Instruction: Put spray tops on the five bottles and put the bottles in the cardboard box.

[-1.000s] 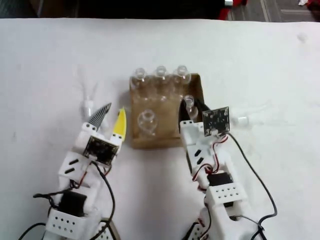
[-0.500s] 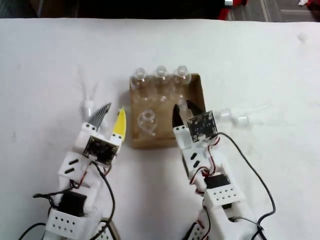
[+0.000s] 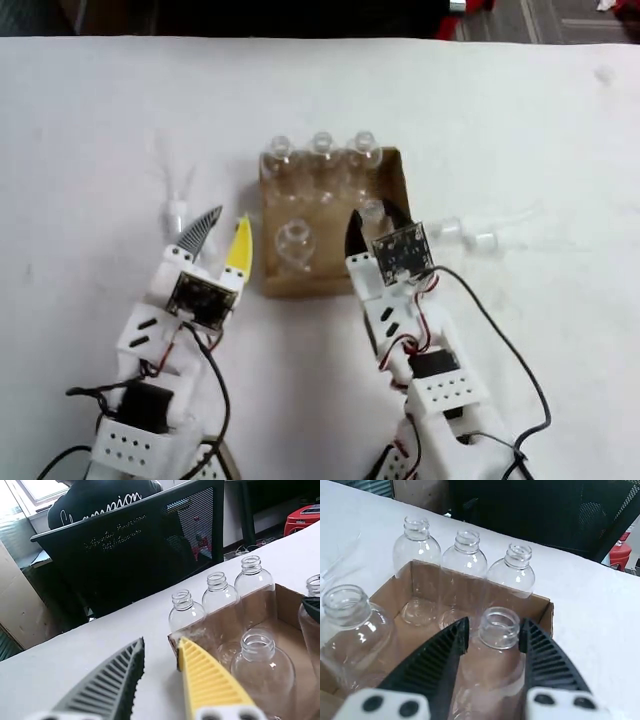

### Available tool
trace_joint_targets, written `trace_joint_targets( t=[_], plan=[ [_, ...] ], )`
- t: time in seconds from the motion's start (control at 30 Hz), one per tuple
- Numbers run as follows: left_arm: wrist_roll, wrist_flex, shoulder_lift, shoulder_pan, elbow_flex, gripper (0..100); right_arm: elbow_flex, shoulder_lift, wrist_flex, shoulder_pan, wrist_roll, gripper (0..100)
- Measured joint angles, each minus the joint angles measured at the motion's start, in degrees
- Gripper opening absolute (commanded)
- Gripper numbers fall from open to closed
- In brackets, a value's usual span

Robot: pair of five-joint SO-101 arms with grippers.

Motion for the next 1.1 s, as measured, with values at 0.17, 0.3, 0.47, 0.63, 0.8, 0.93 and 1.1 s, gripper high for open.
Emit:
trace_joint_targets(
  t=[0.17, 0.3, 0.47, 0.63, 0.8, 0.93, 1.1],
  plan=[
    [0.0, 0.0, 0.0, 0.0, 0.0, 11, 0.2, 0.0, 0.0, 0.0, 0.0, 13.0],
    [0.0, 0.0, 0.0, 0.0, 0.0, 11, 0.2, 0.0, 0.0, 0.1, 0.0, 13.2],
    [0.0, 0.0, 0.0, 0.0, 0.0, 11, 0.2, 0.0, 0.0, 0.0, 0.0, 20.7],
    [0.0, 0.0, 0.0, 0.0, 0.0, 11, 2.8, -5.0, 0.6, -0.1, 0.0, 26.3],
    [0.0, 0.0, 0.0, 0.0, 0.0, 11, 4.5, -16.6, 7.2, -0.1, 0.0, 26.2],
    [0.0, 0.0, 0.0, 0.0, 0.0, 11, 4.7, -28.8, 19.1, -0.2, -3.3, 26.2],
    [0.0, 0.0, 0.0, 0.0, 0.0, 11, 4.7, -46.0, 33.8, 1.1, -6.4, 26.2]
  ],
)
